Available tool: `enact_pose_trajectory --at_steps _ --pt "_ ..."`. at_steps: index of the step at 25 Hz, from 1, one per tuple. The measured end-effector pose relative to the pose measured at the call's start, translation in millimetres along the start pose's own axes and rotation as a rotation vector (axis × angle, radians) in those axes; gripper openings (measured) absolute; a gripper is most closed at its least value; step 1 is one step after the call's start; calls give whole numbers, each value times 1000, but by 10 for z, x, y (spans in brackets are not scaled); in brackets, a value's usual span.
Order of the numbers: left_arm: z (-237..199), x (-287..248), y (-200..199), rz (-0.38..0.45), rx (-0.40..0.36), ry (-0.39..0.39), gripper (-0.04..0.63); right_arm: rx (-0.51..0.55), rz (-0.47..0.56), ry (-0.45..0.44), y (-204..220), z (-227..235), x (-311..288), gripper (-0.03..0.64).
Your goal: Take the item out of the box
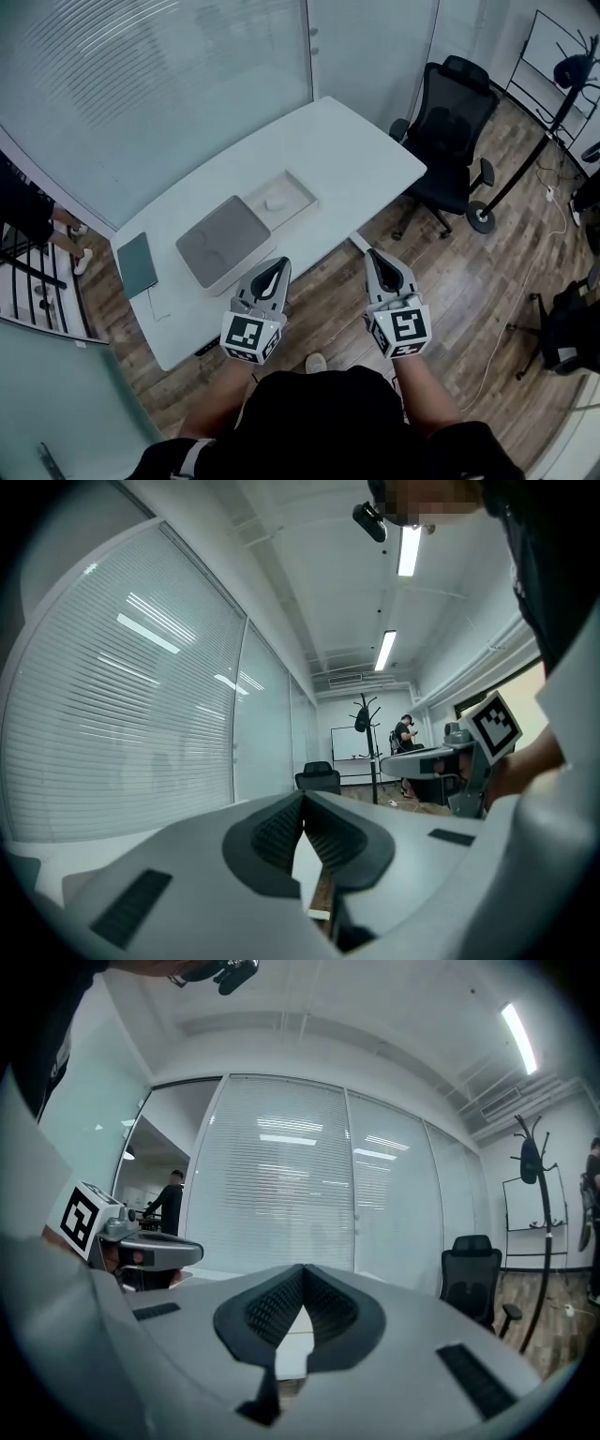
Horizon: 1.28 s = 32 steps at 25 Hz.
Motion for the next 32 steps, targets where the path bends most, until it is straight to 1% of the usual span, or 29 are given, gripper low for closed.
enact_pose_trajectory --at_steps 7,13,19,23,28,32 --pt "-250 -107 64 -23 13 -38 11 7 -37 -15 39 60 -274 6" --pt "-456 -324 89 -33 36 -82 11 -2 -48 -53 62 218 -646 5" --pt "-708 -547 71 -42 61 -164 11 10 -37 -139 -2 337 -1150 6" --pt "-877 -667 122 -72 82 -227 11 8 -44 -192 -12 418 -1520 6" --pt "-1052 -792 149 -82 117 -311 11 25 -53 -288 -34 445 -1947 6" --pt "-1193 -862 161 -100 121 -391 11 38 -55 -370 -55 418 -2237 6"
Point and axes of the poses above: the fingertips, and each gripper's own axes: x backward along the fingers, z to its right, y out of its underside, the point moved 2 cm from there along x, backward along the fingers, and after that the axes turned 7 degrees about -z, right-handed, at the moved point
